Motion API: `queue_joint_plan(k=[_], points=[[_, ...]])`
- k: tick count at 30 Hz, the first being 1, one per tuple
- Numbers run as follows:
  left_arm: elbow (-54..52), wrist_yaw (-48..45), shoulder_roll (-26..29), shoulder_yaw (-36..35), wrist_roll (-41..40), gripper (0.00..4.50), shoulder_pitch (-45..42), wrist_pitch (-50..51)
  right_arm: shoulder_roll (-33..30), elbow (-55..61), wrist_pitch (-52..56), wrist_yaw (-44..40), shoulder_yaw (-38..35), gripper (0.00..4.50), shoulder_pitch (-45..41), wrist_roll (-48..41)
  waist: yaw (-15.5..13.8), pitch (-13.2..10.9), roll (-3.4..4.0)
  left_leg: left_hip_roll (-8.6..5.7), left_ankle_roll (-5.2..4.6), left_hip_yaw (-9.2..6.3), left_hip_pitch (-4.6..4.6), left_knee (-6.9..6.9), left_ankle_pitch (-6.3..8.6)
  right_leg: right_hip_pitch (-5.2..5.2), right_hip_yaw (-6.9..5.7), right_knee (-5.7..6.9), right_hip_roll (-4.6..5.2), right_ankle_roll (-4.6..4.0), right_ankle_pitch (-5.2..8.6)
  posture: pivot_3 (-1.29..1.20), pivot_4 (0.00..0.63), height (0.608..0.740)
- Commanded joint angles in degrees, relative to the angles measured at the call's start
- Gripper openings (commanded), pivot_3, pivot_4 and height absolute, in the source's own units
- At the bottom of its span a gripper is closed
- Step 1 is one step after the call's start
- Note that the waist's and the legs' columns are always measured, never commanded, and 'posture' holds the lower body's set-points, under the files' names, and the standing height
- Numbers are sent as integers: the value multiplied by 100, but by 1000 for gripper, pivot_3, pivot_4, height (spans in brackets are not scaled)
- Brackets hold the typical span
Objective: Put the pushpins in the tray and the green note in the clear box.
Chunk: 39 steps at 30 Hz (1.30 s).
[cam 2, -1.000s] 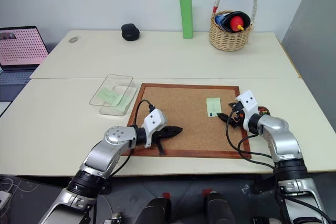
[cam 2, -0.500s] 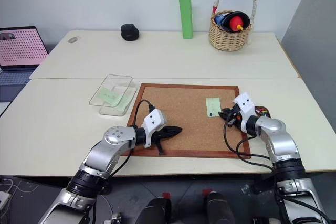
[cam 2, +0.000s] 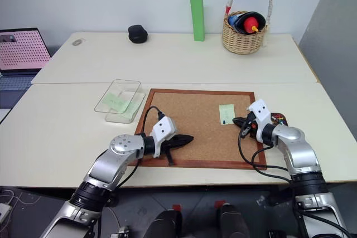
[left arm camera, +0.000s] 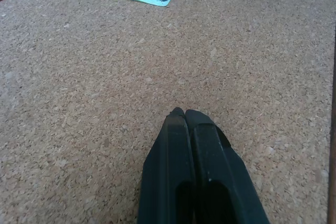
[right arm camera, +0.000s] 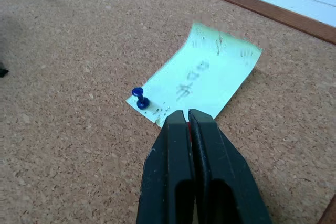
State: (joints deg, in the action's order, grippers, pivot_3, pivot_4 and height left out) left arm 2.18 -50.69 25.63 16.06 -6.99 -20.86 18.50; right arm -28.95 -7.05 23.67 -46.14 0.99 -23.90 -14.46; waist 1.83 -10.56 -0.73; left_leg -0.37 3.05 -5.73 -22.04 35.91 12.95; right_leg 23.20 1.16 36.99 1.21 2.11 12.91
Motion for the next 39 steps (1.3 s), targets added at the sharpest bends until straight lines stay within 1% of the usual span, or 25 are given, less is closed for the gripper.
queue_joint_plan(k=[1, 10, 17, 20, 24, 27, 28, 33, 34, 35, 39], points=[[266, -70, 85, 354, 281, 0, 233, 179, -55, 438, -26, -53, -217, 35, -172, -220, 0, 1, 0, 0, 0, 0, 2, 0, 0, -1, 0, 0, 0, 0, 0, 0, 150, 740], [277, -73, 83, 361, 323, 0, 245, 182, -238, 620, 109, -48, -352, 35, -185, -415, -1, 1, 0, 0, 0, 0, 2, 3, 0, -2, -1, 1, 0, 0, 0, 0, 150, 740], [289, -83, 88, 368, 328, 0, 246, 168, -695, 691, 305, -82, -731, 35, 51, -540, -4, 2, 1, 0, 0, 0, 1, 2, 0, -2, 0, 0, 0, 0, 0, 0, 150, 740], [321, -93, 85, 375, 333, 0, 229, 143, -984, 590, 339, -142, -883, 35, 323, -525, -6, 2, 0, 0, 0, 0, 1, 2, 0, -2, 0, -1, 0, -1, 1, 0, 150, 740], [370, -106, 74, 398, 342, 0, 204, 107, -1216, 363, 275, -134, -996, 35, 620, -435, -8, 3, 2, 0, 0, 2, 1, 2, 0, -2, 2, -2, 0, -1, 1, 0, 150, 740], [399, -110, 60, 415, 350, 0, 187, 85, -1310, 168, 216, -66, -1034, 35, 751, -343, -8, 6, 3, 0, 0, 4, 1, 4, 0, -3, 2, -2, 0, -8, 5, 0, 150, 740], [403, -113, 59, 418, 350, 0, 185, 79, -1325, 113, 191, -50, -1034, 35, 768, -313, -7, 6, 4, 0, 0, 4, 1, 4, 0, -3, 3, -2, 0, -25, 15, 0, 150, 740], [412, -117, 64, 425, 362, 0, 182, 62, -1350, -94, 129, 90, -993, 35, 753, -121, -6, 10, 7, -1, 0, 6, 3, 4, 0, -3, 4, -1, 0, -26, 16, 0, 150, 740], [413, -115, 66, 425, 363, 0, 183, 60, -1350, -120, 115, 121, -979, 457, 743, -91, -6, 11, 7, -1, 0, 6, 2, 4, 0, -3, 5, -2, 0, -26, 16, 0, 150, 740], [413, -113, 70, 423, 366, 0, 188, 56, -1344, -140, 107, 147, -967, 515, 728, -69, -6, 11, 6, -1, 0, 6, 3, 4, 0, -4, 5, -2, 0, -26, 16, 0, 150, 740], [412, -112, 84, 419, 370, 0, 205, 43, -1320, -133, 133, 189, -943, 1291, 653, -32, -7, 12, 8, -1, 0, 7, 2, 3, 0, -4, 5, -2, 0, -24, 15, 0, 150, 740]])
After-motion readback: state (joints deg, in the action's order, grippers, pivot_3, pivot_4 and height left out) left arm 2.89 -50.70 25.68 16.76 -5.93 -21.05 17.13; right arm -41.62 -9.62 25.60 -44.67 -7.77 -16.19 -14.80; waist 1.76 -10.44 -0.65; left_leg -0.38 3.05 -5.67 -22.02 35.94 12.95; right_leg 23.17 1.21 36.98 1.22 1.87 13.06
